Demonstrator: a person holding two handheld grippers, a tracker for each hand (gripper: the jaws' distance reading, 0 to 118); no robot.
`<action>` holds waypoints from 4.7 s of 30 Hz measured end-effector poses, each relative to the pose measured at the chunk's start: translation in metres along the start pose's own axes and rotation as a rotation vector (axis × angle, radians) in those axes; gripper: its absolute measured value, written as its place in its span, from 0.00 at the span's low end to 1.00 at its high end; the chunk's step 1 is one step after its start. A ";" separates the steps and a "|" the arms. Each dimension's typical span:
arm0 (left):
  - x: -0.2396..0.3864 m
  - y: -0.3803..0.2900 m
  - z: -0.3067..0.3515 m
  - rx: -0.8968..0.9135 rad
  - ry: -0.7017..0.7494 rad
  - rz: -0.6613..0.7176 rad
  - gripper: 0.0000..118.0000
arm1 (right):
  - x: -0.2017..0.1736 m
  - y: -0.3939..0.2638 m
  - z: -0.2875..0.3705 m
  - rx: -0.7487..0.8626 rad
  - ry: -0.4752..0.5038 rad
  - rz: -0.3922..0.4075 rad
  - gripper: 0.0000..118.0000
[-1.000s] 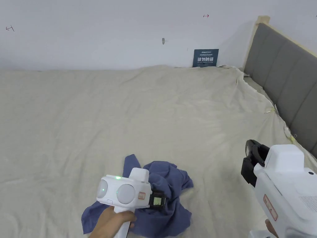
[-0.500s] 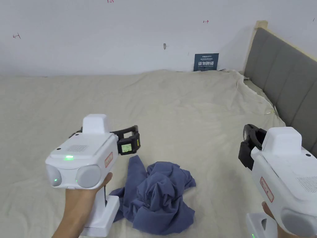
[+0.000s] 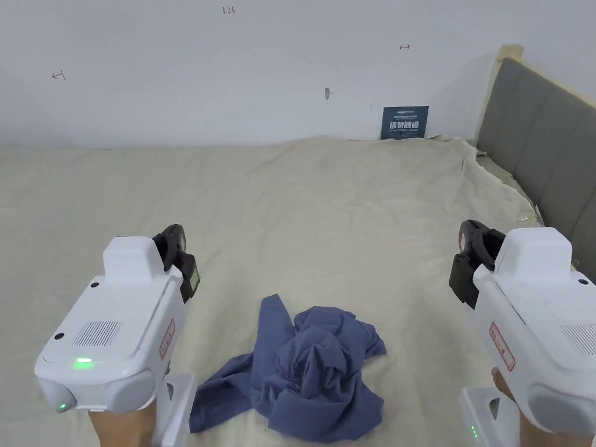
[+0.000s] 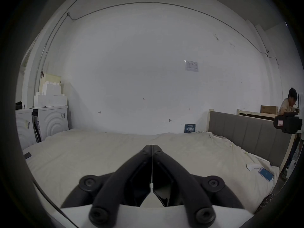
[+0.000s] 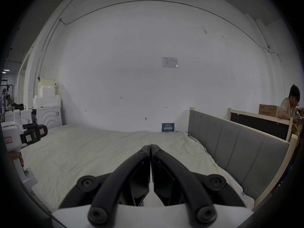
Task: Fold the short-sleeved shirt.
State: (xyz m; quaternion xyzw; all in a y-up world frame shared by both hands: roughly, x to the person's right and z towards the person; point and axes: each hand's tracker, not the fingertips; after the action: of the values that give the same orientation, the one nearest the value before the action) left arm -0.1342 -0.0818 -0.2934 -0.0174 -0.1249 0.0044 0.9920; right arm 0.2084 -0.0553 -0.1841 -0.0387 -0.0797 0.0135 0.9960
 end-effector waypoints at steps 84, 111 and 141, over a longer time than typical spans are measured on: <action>-0.041 -0.151 -0.063 -0.864 -0.119 0.157 0.02 | -0.041 -0.216 -0.219 -0.896 0.216 0.003 0.15; -0.120 0.031 -0.122 -0.513 0.033 0.165 0.02 | 0.081 0.036 -0.179 -0.335 0.124 -0.033 0.12; -0.154 0.184 -0.302 -0.324 0.153 -0.050 0.02 | 0.051 0.132 -0.365 -0.193 0.073 0.015 0.12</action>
State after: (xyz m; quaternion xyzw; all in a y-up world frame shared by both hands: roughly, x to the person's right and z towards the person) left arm -0.2094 0.0901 -0.6310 -0.1740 -0.0484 -0.0419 0.9827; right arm 0.3146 0.0507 -0.5459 -0.1353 -0.0439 0.0119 0.9898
